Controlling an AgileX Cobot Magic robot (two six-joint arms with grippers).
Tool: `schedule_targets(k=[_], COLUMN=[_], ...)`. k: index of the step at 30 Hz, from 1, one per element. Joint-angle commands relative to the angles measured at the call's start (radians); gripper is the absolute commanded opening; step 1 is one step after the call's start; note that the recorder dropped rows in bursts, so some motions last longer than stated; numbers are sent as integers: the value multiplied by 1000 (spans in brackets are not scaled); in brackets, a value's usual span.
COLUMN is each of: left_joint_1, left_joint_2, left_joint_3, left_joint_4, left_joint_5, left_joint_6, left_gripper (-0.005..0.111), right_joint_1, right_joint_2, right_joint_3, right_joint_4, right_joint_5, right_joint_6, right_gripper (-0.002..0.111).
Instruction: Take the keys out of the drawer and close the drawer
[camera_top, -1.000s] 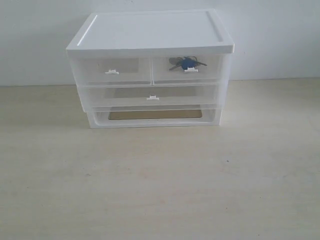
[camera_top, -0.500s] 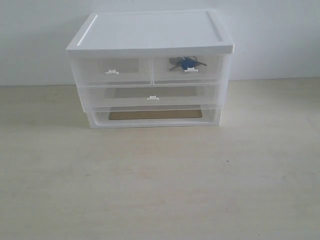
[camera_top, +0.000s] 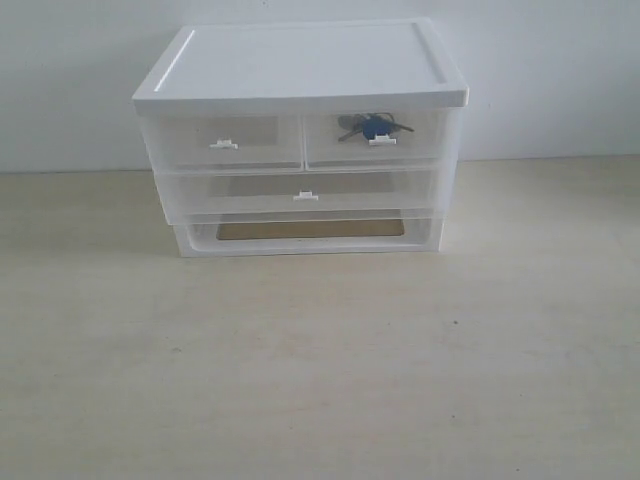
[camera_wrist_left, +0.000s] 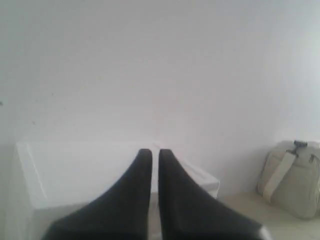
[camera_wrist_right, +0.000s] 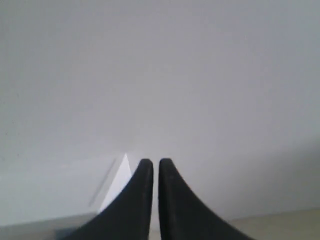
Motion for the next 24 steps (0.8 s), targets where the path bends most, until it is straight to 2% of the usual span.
schedule_targets(k=[1,5,8,12,14,16,19,21,24], left_joint_1=[-8,-8,-8,-8,-8,-8,-8,-8,-8], left_joint_2=[279,500,632,781,842,895,971,1020,1078], left_joint_3=[-63,-141,-200,-247,-257,-260,-260,-260,-262], left_joint_4=[30,30,32,39,39,23,-6,-54,-107], left_joint_5=[-87,-97,-97,-97,-109,-189,-312,-426,-578], left_joint_6=[94,148,199,435,603,801,1061,1165,1265], left_gripper=[4,7,20,42,48,49,49,49,49], right_joint_1=[34,130,225,314,343,369,404,418,419], right_joint_2=[208,401,539,690,748,800,850,872,898], right_joint_3=[-36,-83,-148,-248,-292,-322,-360,-380,-395], right_joint_4=[-172,-279,-339,-452,-519,-602,-683,-698,-699], right_joint_5=[-20,-52,-52,9,20,20,48,59,48], right_joint_6=[132,174,174,166,153,134,88,16,-217], right_gripper=[3,3,3,3,5,13,35,48,45])
